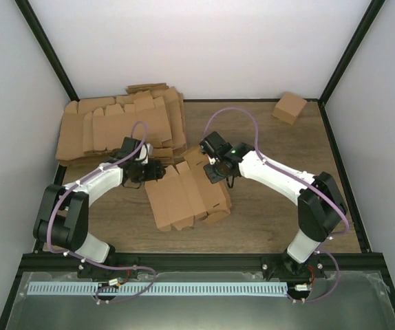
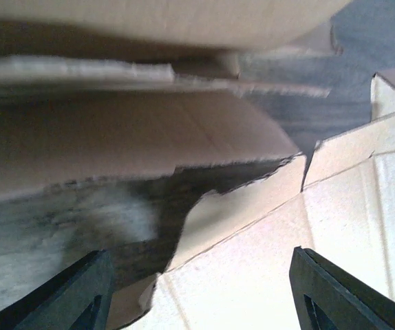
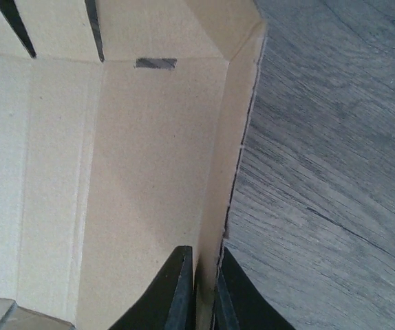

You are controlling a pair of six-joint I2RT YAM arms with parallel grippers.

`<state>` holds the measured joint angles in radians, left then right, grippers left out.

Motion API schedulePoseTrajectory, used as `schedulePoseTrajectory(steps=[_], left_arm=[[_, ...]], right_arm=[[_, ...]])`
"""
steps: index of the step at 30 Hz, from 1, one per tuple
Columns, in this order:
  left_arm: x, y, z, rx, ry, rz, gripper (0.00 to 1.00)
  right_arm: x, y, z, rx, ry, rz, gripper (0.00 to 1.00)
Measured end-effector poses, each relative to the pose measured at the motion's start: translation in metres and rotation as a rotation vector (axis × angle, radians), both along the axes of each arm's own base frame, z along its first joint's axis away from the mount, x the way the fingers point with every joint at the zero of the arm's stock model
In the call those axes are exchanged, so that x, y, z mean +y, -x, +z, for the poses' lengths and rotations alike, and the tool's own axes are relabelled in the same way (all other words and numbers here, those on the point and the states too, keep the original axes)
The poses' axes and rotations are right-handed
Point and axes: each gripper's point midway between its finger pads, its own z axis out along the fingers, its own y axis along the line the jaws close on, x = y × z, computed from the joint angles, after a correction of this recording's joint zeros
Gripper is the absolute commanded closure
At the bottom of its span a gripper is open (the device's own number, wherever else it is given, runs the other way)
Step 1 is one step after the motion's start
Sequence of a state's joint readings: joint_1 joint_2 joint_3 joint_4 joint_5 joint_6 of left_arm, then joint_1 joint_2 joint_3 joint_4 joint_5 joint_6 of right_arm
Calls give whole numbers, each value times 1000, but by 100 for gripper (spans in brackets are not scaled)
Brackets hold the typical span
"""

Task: Fold the paper box

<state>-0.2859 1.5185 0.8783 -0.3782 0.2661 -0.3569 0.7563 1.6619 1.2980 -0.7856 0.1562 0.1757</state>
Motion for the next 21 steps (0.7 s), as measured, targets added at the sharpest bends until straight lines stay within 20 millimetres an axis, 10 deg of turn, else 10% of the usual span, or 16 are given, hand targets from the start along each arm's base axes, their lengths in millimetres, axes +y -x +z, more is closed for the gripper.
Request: schedulePoseTrajectory(steps=[10,21], left_arm=[[-13,56,-39,89,76,-10,33],[-46,110,-11,28,220,-27,33]], right_arm=[[-5,-4,9,-46,18,-16,96],[24,7,8,-206,183,106,98]])
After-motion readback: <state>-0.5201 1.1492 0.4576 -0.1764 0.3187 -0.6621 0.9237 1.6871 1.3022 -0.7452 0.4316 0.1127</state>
